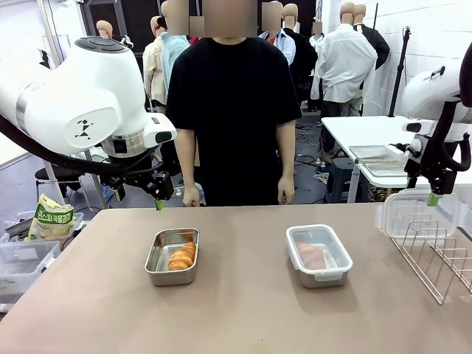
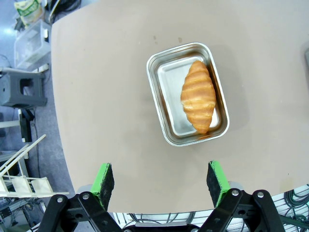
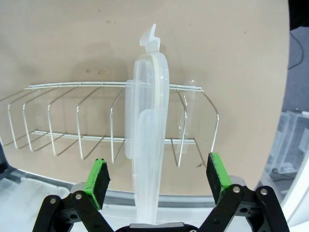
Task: Place the bread in airtight containers.
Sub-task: Pick up one Airtight Container lid and hand it to the human.
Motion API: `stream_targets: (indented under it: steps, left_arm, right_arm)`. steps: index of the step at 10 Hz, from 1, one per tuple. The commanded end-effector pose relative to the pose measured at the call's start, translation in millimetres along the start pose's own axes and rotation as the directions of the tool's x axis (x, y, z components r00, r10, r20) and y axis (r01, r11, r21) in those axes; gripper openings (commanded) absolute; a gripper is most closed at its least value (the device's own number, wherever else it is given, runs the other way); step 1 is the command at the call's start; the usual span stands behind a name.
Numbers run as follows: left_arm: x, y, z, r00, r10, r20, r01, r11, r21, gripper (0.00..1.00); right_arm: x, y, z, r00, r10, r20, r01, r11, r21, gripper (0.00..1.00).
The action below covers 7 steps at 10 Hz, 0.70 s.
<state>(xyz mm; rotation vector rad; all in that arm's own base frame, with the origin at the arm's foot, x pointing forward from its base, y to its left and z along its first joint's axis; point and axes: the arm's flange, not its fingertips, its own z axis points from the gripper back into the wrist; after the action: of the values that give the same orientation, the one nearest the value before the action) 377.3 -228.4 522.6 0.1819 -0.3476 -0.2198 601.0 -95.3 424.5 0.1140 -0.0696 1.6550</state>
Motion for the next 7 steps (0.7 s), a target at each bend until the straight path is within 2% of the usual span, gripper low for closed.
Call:
stream_targets:
  steps: [1, 4, 5, 7]
  left_arm:
    - [0.1, 0.7, 0.8, 1.000, -0.002, -0.005, 0.002, 1.000, 0.000, 1.00]
    - [0.1, 0.7, 0.8, 1.000, -0.002, -0.005, 0.002, 1.000, 0.000, 1.00]
    - [0.1, 0.7, 0.8, 1.000, -0.002, -0.005, 0.002, 1.000, 0.000, 1.00]
    - [0.1, 0.7, 0.8, 1.000, -0.002, -0.005, 0.002, 1.000, 0.000, 1.00]
  right_arm:
    - [-1.9, -14.1, -9.7, 0.999, -0.026, 0.024, 0.025, 0.999, 0.027, 1.00]
    - [-5.8, -12.0, -15.5, 0.999, -0.035, 0.022, 0.033, 0.997, 0.068, 1.00]
    - [-6.1, -11.6, -16.1, 0.999, -0.031, 0.014, 0.030, 0.997, 0.077, 0.86]
    - [-5.4, -12.2, -16.8, 0.999, -0.028, 0.016, 0.026, 0.995, 0.095, 0.50]
